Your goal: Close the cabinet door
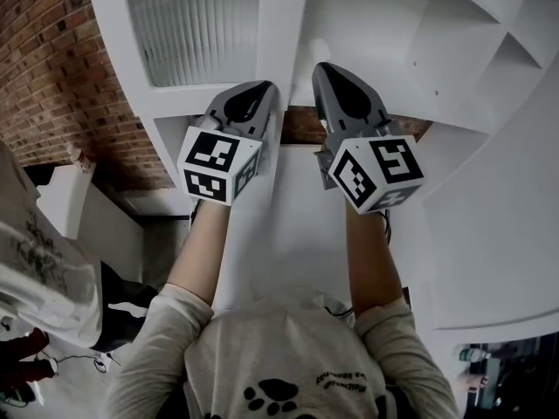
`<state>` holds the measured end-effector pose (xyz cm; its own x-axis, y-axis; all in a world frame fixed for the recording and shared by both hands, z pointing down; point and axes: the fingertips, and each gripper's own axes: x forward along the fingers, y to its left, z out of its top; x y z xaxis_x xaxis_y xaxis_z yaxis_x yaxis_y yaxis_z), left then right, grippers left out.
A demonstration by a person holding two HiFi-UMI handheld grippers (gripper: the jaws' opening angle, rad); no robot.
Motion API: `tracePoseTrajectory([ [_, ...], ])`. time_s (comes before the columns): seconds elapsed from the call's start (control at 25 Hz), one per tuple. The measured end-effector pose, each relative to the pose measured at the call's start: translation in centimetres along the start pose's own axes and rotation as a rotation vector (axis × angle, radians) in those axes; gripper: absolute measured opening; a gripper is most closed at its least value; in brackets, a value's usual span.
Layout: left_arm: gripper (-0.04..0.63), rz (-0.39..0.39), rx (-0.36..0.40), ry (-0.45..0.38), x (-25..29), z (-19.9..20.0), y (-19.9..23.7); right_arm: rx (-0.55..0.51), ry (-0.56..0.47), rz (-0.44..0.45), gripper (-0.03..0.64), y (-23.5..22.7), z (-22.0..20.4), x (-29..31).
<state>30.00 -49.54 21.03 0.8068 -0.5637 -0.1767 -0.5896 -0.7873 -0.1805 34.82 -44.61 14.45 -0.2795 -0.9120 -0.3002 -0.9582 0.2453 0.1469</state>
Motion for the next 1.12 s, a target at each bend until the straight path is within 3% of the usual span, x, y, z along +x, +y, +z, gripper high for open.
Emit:
tracePoseTrajectory([
  [0.4,0.006,0.038,-0.012,0.014,-4.1,0.1,-0.2,0.018,0.034,0.006,0.011,3.3,-2.0,-1.7],
  [0.8,0.006,0.123,0.037,-0.018,-10.3,1.4,-1.6,-0.005,0.021,-0.016,0.011,6.3,-2.5,-5.0],
  [1.12,0.006,0.199,0.048,-0.012,-14.8,-0.2,-3.2,-0.028,0.032,-0.033,0.009,8.4,-4.2,-8.5],
])
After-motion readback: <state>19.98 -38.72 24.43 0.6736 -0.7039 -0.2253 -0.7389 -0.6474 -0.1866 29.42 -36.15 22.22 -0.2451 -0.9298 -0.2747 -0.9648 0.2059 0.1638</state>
